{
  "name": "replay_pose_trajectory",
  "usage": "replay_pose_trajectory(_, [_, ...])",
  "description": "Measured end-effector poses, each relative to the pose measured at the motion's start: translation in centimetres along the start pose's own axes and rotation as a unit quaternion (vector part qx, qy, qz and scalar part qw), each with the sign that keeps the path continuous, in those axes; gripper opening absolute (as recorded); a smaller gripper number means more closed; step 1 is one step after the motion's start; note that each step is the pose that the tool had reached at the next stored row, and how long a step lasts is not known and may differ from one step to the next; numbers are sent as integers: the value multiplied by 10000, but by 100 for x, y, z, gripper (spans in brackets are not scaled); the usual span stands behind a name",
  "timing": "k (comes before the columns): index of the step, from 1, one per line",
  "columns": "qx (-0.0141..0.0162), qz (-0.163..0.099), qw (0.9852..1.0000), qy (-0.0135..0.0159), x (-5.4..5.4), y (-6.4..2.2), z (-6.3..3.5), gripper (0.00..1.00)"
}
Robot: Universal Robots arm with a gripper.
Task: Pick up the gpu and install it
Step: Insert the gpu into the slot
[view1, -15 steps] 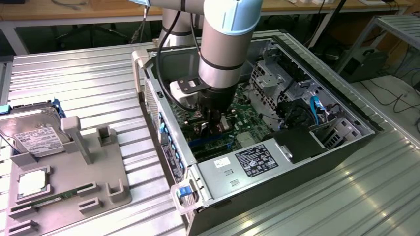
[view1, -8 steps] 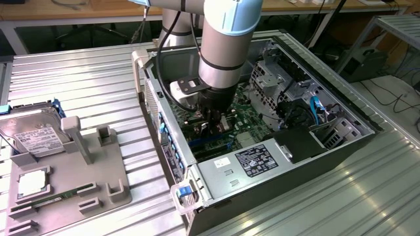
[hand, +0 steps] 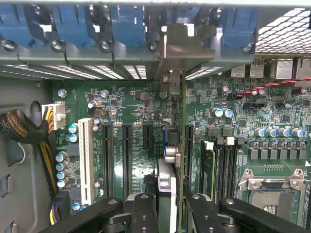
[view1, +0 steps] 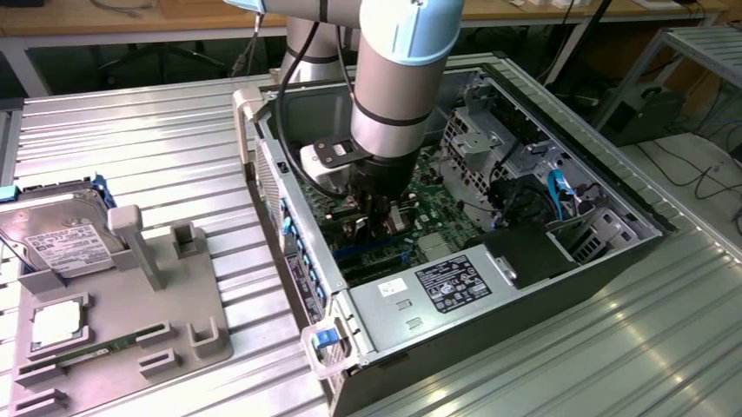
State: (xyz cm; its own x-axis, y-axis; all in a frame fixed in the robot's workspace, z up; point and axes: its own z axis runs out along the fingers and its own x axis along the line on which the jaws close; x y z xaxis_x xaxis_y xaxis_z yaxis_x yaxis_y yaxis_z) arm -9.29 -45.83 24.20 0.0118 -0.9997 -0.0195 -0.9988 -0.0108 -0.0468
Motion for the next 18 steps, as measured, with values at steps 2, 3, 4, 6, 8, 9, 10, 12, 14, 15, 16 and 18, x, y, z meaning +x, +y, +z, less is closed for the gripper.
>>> replay_pose_trajectory(2, [0, 0, 10000, 0, 0, 0, 0, 28])
replay_pose_trajectory(3, [0, 0, 10000, 0, 0, 0, 2, 28])
replay_pose_trajectory(4, [1, 0, 10000, -1, 0, 0, 6, 28])
replay_pose_trajectory(6, [0, 0, 10000, 0, 0, 0, 11, 28])
replay_pose_trajectory(8, [0, 0, 10000, 1, 0, 1, 14, 28])
replay_pose_trajectory(9, [0, 0, 10000, 1, 0, 1, 14, 28])
replay_pose_trajectory(10, [0, 0, 10000, 0, 0, 1, 14, 28])
replay_pose_trajectory(12, [0, 0, 10000, 0, 0, 1, 14, 28])
replay_pose_trajectory(14, [0, 0, 10000, -2, 0, 0, 0, 28])
replay_pose_trajectory(15, [1, 1, 10000, -3, -1, 0, -7, 28])
replay_pose_trajectory(16, [1, 1, 10000, -2, -1, 0, -8, 28])
replay_pose_trajectory(18, [0, 0, 10000, 0, 0, 0, -10, 28])
